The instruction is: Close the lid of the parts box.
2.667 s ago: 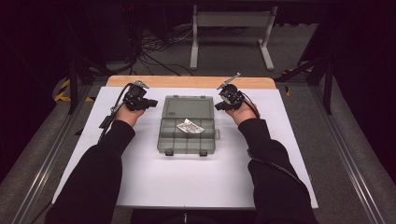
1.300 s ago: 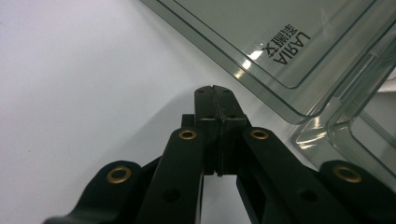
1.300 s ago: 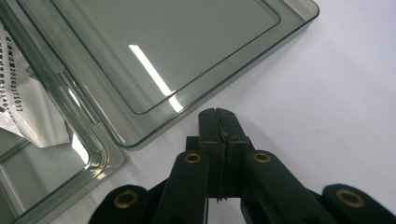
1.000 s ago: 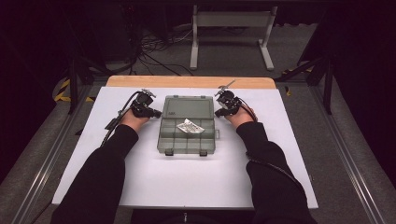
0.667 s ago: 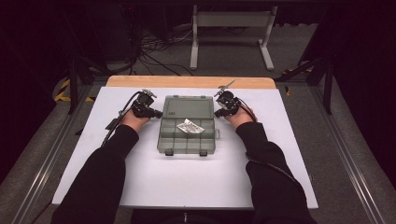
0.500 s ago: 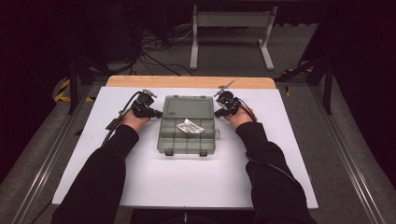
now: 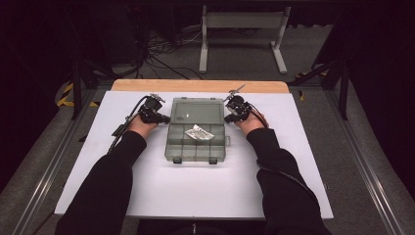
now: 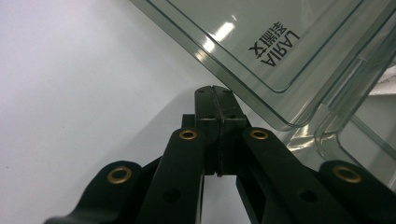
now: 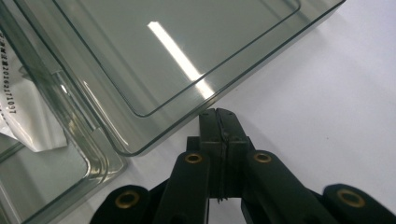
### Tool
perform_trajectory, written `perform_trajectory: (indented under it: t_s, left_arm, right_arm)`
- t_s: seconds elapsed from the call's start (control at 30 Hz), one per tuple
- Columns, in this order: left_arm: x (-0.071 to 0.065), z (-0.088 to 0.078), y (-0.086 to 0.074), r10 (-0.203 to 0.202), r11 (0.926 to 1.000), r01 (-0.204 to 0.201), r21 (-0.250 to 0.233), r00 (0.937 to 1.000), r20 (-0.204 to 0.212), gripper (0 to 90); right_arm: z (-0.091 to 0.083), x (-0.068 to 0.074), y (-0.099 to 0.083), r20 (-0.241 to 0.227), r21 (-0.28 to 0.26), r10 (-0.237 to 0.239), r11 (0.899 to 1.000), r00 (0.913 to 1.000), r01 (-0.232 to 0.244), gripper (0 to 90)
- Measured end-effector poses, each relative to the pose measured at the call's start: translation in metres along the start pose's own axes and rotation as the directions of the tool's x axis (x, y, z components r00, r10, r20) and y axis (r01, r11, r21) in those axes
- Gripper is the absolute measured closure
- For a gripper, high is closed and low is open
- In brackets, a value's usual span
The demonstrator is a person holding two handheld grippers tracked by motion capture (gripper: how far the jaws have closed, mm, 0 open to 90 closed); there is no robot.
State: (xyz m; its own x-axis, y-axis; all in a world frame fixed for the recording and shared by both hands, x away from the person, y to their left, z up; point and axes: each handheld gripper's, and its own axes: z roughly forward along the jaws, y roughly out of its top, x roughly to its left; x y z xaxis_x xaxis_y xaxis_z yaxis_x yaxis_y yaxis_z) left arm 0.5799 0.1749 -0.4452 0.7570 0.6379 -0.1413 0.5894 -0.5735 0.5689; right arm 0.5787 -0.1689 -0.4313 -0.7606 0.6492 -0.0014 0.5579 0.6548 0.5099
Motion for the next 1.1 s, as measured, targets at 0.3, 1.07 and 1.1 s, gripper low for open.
perform_trajectory:
  t_s: [0.3,1.07,1.1]
  left_arm:
    - [0.000,0.004,0.004,-0.008,0.9997,0.008,-0.021,0.9998,-0.020,89.8]
    - [-0.001,0.001,0.009,-0.003,0.9984,-0.001,-0.056,0.9976,-0.069,89.8]
    - [-0.001,-0.001,0.009,0.000,0.9983,-0.004,-0.058,0.9979,-0.064,89.7]
  right_arm:
    - [0.003,-0.004,0.004,-0.003,-0.013,0.014,1.000,0.9999,-0.014,90.0]
    - [-0.001,-0.010,0.011,-0.001,-0.068,0.043,0.997,0.9991,-0.043,90.0]
    - [-0.002,-0.010,0.011,-0.001,-0.073,0.043,0.996,0.9991,-0.043,90.0]
